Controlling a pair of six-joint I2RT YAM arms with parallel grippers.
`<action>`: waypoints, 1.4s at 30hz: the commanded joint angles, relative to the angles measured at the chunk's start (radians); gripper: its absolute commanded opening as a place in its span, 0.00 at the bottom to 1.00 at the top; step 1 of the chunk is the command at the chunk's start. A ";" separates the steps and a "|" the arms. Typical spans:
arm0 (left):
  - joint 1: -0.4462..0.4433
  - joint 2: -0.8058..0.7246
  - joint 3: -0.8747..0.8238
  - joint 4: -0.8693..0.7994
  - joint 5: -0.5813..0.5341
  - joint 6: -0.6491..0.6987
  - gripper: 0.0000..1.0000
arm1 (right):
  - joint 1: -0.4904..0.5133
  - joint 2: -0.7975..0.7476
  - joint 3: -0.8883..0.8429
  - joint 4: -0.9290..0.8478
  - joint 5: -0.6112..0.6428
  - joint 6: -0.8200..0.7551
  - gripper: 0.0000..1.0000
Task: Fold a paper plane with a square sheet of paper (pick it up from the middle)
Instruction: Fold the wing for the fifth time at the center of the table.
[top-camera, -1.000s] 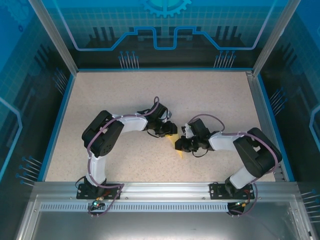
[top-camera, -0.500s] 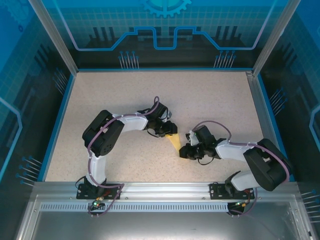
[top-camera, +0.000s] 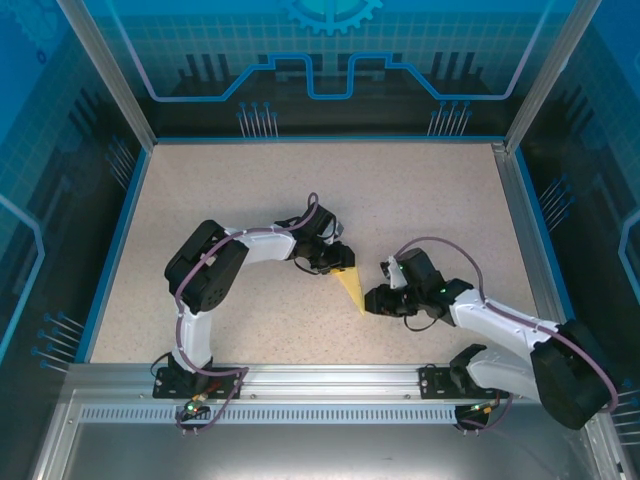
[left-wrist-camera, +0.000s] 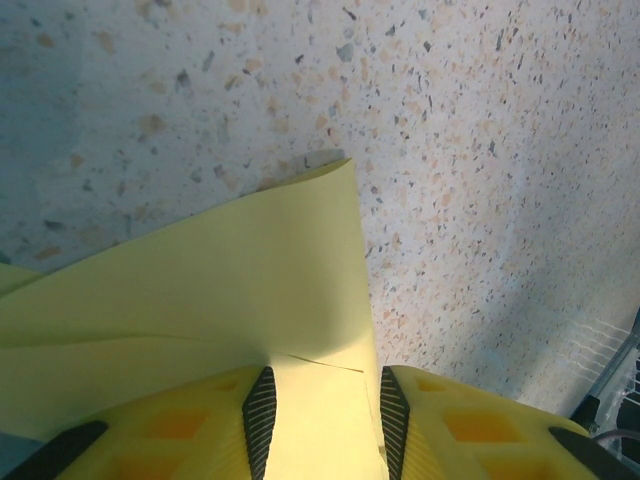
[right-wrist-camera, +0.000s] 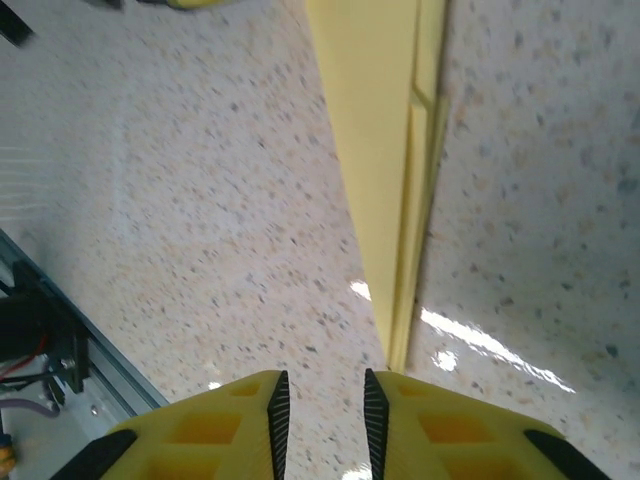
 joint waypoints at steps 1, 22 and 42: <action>0.013 0.035 -0.032 -0.038 -0.044 -0.013 0.39 | 0.007 0.001 0.049 0.000 0.031 0.007 0.31; 0.014 0.018 -0.002 -0.067 -0.041 -0.005 0.39 | 0.010 0.415 0.146 0.175 -0.055 -0.004 0.22; 0.167 -0.010 -0.018 -0.025 -0.100 0.086 0.45 | 0.012 0.482 0.044 0.224 -0.108 -0.025 0.11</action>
